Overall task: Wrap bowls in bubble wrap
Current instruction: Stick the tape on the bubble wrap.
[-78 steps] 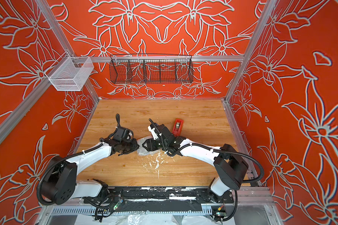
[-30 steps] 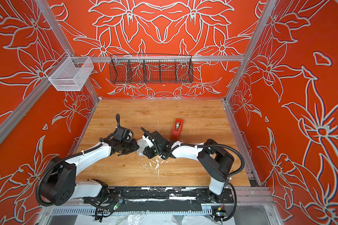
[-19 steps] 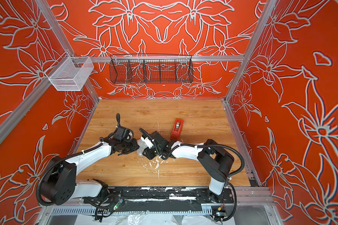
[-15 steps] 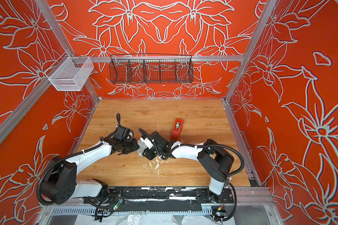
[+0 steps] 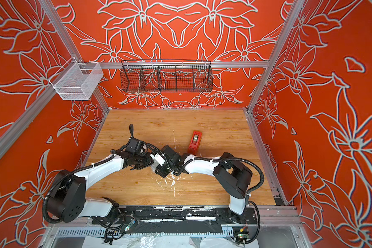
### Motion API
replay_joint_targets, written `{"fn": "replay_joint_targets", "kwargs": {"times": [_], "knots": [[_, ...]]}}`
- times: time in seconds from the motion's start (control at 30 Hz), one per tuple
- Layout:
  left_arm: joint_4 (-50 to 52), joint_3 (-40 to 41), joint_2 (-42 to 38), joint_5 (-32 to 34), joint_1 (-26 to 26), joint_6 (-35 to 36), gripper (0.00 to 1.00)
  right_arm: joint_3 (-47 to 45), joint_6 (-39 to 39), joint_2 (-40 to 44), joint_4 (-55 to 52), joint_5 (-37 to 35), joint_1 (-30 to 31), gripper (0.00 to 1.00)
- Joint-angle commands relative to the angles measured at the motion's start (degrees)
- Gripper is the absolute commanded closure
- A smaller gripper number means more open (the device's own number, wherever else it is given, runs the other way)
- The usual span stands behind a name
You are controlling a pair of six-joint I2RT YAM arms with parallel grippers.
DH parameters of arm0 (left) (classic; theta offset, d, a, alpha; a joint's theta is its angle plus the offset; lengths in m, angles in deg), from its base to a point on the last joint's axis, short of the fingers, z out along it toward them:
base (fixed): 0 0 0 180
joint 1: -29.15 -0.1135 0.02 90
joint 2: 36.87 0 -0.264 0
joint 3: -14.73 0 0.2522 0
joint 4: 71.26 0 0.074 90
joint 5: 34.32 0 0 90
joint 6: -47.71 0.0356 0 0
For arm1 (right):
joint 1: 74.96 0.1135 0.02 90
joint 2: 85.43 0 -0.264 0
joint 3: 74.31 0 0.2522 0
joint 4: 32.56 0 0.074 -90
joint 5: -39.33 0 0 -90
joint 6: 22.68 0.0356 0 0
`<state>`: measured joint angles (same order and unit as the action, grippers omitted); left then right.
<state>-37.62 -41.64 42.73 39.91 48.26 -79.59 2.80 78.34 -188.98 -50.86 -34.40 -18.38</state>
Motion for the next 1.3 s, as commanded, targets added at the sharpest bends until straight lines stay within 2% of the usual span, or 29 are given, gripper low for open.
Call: {"fn": "replay_joint_targets", "kwargs": {"times": [0.0, 0.27, 0.6, 0.9, 1.27], "knots": [[-1.3, -2.5, 0.8, -3.4, 0.4, -0.5, 1.0, 1.3, -3.0, -2.8, -4.2, -2.0, 1.3, 0.62], [-0.7, -3.7, 1.5, -3.7, 0.3, -0.1, 1.0, -0.2, -5.9, -3.2, -3.6, -5.3, 2.5, 0.66], [2.6, -6.9, 2.7, -3.7, -0.5, 2.3, 1.0, 0.2, -11.3, -5.5, -4.5, -13.4, 4.8, 0.7], [3.5, -12.4, 11.8, -8.0, -0.9, 6.0, 1.0, 2.1, -15.5, -8.5, -4.0, -16.8, 4.9, 0.73], [4.3, -15.8, 15.1, -8.0, -2.3, 7.2, 1.0, 2.3, -16.1, -10.3, -4.4, -19.3, 4.4, 0.77]]}}
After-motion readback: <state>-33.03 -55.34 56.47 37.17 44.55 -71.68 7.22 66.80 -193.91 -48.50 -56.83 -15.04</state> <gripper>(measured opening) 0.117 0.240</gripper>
